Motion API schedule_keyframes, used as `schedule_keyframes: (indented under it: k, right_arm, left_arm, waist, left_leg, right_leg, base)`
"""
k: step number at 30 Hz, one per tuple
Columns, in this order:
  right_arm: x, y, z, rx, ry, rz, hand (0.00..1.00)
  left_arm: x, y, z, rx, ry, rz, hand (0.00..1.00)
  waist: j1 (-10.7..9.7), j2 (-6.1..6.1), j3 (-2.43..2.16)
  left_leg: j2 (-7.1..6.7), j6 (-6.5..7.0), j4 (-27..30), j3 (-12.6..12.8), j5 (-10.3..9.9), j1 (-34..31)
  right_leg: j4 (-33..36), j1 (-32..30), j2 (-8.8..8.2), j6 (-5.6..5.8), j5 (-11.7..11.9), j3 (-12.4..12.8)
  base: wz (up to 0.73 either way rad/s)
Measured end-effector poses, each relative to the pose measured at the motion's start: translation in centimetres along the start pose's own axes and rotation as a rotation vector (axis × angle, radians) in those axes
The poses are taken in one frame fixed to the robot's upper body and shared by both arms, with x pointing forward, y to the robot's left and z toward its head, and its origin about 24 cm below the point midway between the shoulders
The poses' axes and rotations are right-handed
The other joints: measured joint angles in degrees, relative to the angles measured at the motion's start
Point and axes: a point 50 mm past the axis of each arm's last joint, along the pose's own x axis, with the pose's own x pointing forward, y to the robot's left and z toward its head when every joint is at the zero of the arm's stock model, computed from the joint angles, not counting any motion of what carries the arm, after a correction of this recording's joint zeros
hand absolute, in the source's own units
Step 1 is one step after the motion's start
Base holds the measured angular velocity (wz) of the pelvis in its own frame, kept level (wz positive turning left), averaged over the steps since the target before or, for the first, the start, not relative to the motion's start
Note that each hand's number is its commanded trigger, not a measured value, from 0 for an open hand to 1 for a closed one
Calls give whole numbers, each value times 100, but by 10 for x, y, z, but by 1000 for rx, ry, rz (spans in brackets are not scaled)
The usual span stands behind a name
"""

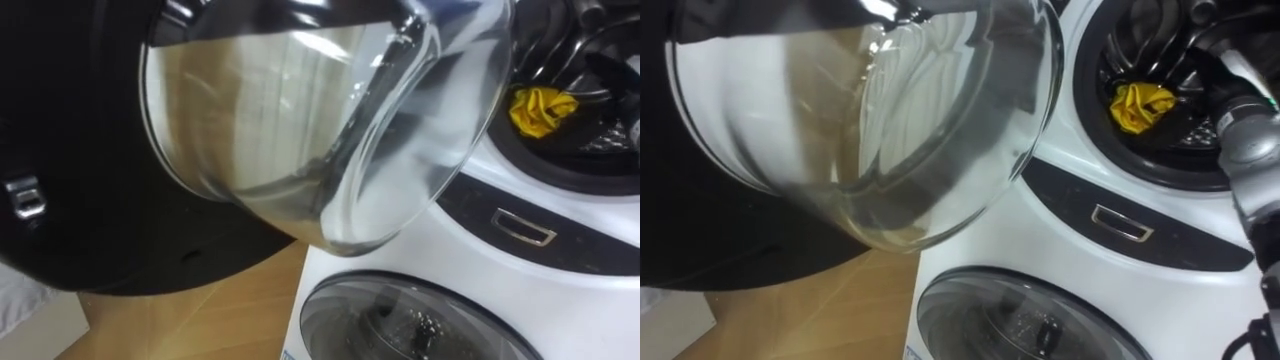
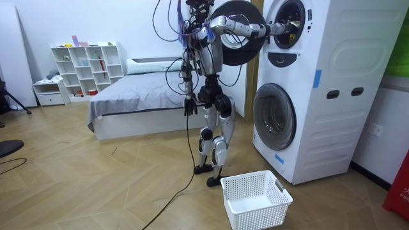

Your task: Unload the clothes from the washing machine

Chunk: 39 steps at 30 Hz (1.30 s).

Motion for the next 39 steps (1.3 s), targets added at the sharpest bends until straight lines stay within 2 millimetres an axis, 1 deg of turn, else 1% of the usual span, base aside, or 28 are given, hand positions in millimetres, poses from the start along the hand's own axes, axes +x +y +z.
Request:
schedule_keyframes:
  k: [8,12,14,21,24,28,32,39]
  right_arm:
    - [0,2,4,-17,-13,-28,0]
    - [0,3,9,-56,-32,-33,0]
    - [-1,6,12,-89,-55,-34,0]
    - [-1,12,12,-126,-56,-18,0]
    - [-1,16,6,-132,-28,24,0]
    - [-1,18,-5,-60,45,91,0]
    - [-2,19,-14,36,97,128,0]
    - [-2,17,-16,124,107,152,0]
  left_arm:
    - [0,-1,-3,6,11,-10,0]
    - [0,-2,-2,17,12,-13,0]
    - [0,-2,-3,20,14,-18,0]
    - [0,-3,-3,16,17,-43,0]
    - [0,-4,-4,23,22,-55,0]
    - [0,-5,-4,23,38,-70,0]
    - [0,-5,-5,24,54,-71,0]
    - [0,-5,-7,25,75,-72,0]
  waist:
    - [1,9,11]
    - [1,10,10]
    - [6,11,10]
    - [31,18,14]
    - [53,21,16]
    - [109,27,20]
    - [133,56,39]
    - [130,71,32]
  left_leg:
    - [-8,-6,-35,-22,4,-26]
    - [-7,-11,-37,-21,7,-26]
    - [-5,-12,-33,-16,7,-13]
    - [-2,-14,4,-10,9,23]
    - [-9,-16,1,-41,8,34]
    - [-21,-24,19,-65,6,54]
    - [-25,-45,22,-90,7,93]
    - [0,-87,17,-92,24,28]
  right_leg:
    - [6,-23,-1,-3,2,-2]
    - [7,-29,2,-4,2,6]
    - [7,-23,5,-4,2,22]
    - [3,21,8,-5,2,18]
    - [3,57,6,-7,4,-4]
    - [3,84,4,-29,18,-4]
    - [12,124,4,-43,26,-10]
    - [27,47,22,-60,36,-31]
  base:
    - [0]
    - [0]
    - [0]
    - [0]
    - [5]
    - [0]
    - [0]
    - [0]
